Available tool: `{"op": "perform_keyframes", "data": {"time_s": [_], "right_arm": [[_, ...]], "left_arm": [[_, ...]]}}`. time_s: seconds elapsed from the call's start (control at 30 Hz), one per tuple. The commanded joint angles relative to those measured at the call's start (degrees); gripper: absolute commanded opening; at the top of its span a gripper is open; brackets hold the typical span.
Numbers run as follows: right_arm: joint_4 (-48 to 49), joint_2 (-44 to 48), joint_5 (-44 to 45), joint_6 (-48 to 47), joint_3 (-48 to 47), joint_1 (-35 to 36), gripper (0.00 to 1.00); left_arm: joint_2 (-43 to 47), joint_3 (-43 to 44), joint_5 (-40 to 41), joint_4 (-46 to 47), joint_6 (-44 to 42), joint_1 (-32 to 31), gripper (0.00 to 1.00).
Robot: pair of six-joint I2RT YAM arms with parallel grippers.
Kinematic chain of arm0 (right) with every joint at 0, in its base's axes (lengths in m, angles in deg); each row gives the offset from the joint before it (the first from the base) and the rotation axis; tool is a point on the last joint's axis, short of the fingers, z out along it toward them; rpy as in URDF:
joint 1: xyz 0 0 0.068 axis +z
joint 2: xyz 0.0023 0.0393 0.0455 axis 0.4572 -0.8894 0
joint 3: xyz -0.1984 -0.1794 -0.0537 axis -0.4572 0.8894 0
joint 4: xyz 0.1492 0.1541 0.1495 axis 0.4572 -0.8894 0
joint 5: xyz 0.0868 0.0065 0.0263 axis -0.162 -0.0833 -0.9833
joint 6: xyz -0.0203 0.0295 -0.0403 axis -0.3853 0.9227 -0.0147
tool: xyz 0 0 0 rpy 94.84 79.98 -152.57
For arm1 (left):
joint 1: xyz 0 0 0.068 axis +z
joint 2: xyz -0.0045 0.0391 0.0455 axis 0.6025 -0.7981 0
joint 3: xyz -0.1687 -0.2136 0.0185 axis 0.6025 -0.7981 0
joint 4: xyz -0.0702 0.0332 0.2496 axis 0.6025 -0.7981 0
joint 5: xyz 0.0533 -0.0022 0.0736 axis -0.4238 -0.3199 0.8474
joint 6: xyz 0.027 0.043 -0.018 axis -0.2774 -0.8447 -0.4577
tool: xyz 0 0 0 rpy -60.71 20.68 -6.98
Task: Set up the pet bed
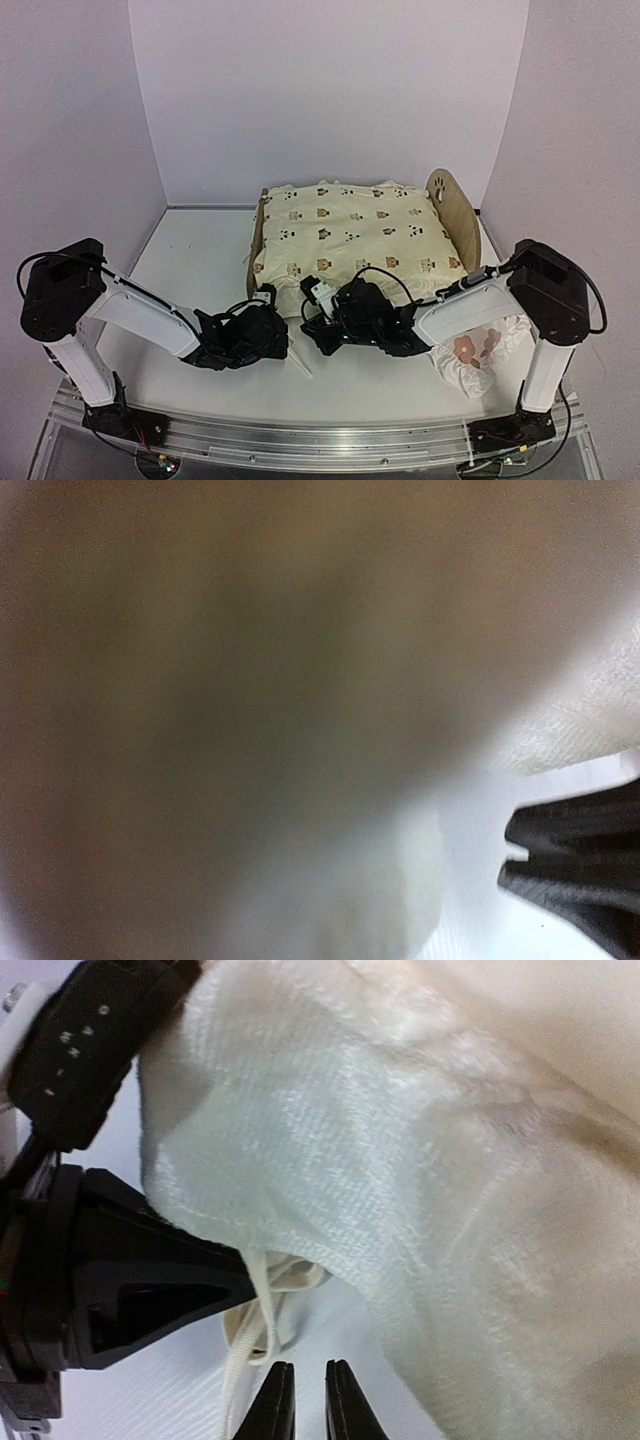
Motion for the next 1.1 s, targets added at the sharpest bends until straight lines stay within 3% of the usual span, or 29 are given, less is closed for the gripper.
{"op": "perform_keyframes", "data": {"time_s": [0.0,0.37,1.07], "right_arm": [[-1.8,-2.8,4.6,-3.3,-1.3,-1.0,0.12],[-1.7,-11.7,-1.0,-6.9,-8.2,-1.1,0.14],[8.3,-14.6,-7.8,-3.2,-8.4,-2.3,0.28]], "left_arm": [[0.0,-1.1,0.3,1.7,-0.7,0.2,0.00],[0.1,-1.4,-0.3,2.6,-1.2,0.3,0.00],[2.9,-2.7,-1.2,2.8,-1.0,0.3,0.00]]}}
